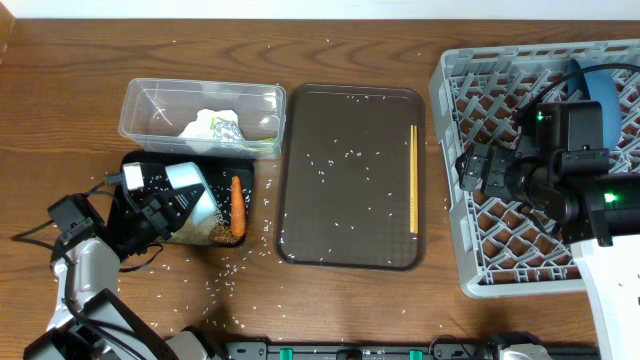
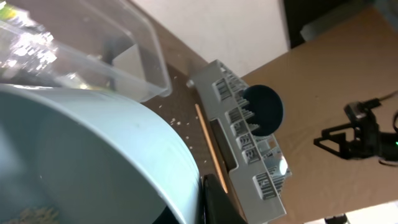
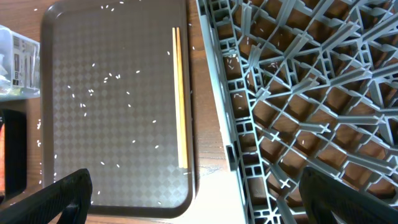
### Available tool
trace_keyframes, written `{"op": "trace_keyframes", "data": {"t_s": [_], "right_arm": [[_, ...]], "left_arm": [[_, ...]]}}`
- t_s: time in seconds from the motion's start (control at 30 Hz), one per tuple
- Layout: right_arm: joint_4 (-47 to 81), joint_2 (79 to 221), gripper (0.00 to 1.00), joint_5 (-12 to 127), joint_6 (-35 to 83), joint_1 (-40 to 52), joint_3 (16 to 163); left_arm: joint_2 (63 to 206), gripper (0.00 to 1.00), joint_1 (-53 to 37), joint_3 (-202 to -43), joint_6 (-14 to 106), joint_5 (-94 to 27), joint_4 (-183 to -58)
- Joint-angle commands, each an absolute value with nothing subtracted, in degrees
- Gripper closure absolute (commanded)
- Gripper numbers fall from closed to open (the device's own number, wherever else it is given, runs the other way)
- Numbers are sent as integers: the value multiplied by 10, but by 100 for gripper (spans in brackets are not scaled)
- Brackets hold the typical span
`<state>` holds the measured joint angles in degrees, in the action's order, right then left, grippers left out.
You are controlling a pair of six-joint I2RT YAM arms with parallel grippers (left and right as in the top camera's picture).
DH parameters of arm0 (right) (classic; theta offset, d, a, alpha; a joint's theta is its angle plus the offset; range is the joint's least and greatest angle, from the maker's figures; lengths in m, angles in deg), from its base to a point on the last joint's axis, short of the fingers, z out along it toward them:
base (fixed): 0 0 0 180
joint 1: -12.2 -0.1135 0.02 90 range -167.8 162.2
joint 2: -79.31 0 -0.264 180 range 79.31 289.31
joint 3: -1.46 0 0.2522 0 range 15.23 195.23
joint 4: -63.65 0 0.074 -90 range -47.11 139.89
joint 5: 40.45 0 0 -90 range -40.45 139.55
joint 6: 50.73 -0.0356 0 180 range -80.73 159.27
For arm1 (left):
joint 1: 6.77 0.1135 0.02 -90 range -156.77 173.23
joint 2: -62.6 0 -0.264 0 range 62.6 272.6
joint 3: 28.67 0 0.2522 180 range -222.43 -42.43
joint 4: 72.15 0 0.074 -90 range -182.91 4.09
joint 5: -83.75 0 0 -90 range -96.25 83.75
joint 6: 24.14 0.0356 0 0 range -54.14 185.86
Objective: Sort waste into correct bins and load items into the dishwasher rack
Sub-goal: 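Tip the teal bowl over the black tray to pour out the rice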
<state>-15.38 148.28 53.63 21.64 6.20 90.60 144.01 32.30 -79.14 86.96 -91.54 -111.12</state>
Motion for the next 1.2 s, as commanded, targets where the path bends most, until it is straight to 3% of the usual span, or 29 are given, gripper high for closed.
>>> {"op": "trace_keyframes", "data": {"t_s": [0.0,0.07,0.17,0.23,0.33,0.47,0.53,0.63,0.7,0.83,0.87,0.93,1.07,1.17], "right_arm": [[-153,1483,1,536,209,62,909],[-152,1483,1,536,209,62,909],[-148,1484,1,536,209,62,909],[-148,1484,1,536,209,62,909],[-148,1484,1,536,209,62,909],[-146,1485,1,536,209,62,909],[-146,1485,1,536,209,62,909],[-146,1485,1,536,209,62,909],[-146,1485,1,536,209,62,909],[-144,1486,1,536,209,62,909],[-144,1486,1,536,209,62,909],[-147,1486,1,536,209,62,909],[-147,1486,1,536,209,62,909],[-147,1486,1,536,209,62,909]], "left_arm": [[1448,94,325,-787,855,-954,-1109],[1448,94,323,-787,896,-906,-1108],[1449,94,326,-786,863,-927,-1102],[1450,94,324,-783,848,-841,-1099],[1451,94,327,-783,755,-964,-1033],[1449,94,323,-779,770,-887,-1022],[1450,94,324,-779,749,-953,-1011],[1450,94,318,-777,768,-904,-1017],[1449,94,318,-776,733,-964,-999],[1450,94,311,-770,736,-814,-1010],[1450,94,311,-769,699,-824,-1006],[1450,94,311,-769,697,-954,-967],[1448,94,308,-764,712,-883,-963],[1448,94,308,-763,679,-948,-941]]}}
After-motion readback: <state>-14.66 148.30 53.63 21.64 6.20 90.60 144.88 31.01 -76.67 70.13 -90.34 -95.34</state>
